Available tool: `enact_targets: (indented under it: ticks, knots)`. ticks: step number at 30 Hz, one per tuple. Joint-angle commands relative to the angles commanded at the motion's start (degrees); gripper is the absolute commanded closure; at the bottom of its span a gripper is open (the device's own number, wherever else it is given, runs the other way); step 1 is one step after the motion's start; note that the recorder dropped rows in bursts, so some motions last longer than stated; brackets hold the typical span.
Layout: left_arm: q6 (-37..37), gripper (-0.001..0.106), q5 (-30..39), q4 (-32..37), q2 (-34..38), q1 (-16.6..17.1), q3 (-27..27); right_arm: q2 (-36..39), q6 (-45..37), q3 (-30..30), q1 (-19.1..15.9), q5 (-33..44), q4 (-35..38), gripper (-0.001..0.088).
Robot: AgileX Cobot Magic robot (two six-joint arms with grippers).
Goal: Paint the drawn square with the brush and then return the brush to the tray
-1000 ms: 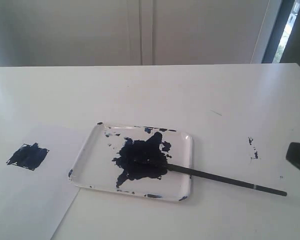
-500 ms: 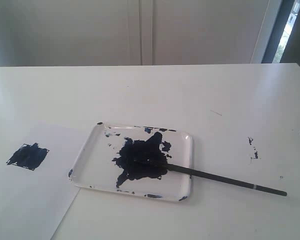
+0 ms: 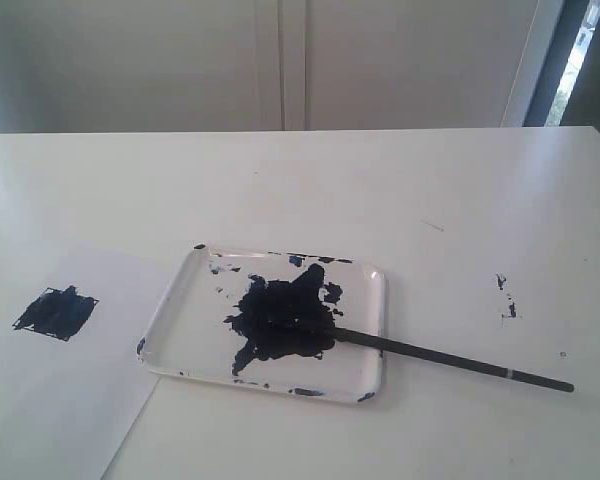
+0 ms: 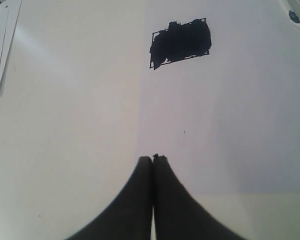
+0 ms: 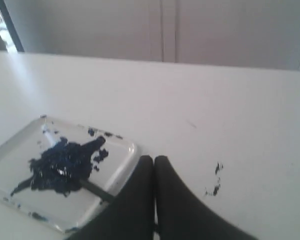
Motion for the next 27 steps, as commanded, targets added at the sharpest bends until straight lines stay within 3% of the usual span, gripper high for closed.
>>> enact_targets:
  ticks: [3, 6, 9, 11, 17, 21, 25, 27]
  knots:
    - [0.00, 0.105, 0.00, 0.00, 0.00, 0.00, 0.00, 0.00, -0.73, 0.00, 0.00, -2.76, -2.30, 0.0868]
    - [0.00, 0.105, 0.00, 0.00, 0.00, 0.00, 0.00, 0.05, 0.13, 0.63, 0.11, -9.06, -16.25, 0.0868]
    - [0.00, 0.105, 0.00, 0.00, 0.00, 0.00, 0.00, 0.15, 12.72, 0.74, 0.11, -13.80, -28.53, 0.0868]
    - [0.00, 0.105, 0.00, 0.00, 0.00, 0.00, 0.00, 0.15, 16.83, 0.74, 0.11, -17.67, -28.54, 0.0868]
    - [0.00, 0.105, 0.00, 0.00, 0.00, 0.00, 0.00, 0.33, 16.83, 0.63, 0.11, -29.03, -25.77, 0.0868]
    - [0.00, 0.105, 0.00, 0.00, 0.00, 0.00, 0.00, 0.71, 16.83, 0.74, 0.11, -39.54, -28.37, 0.0868]
    - [0.00, 0.105, 0.00, 0.00, 0.00, 0.00, 0.00, 1.46, 17.75, 2.95, -0.01, -50.24, -37.25, 0.0868]
    - [0.00, 0.105, 0.00, 0.00, 0.00, 0.00, 0.00, 1.46, 23.25, 5.24, -0.01, -52.44, -42.60, 0.0868]
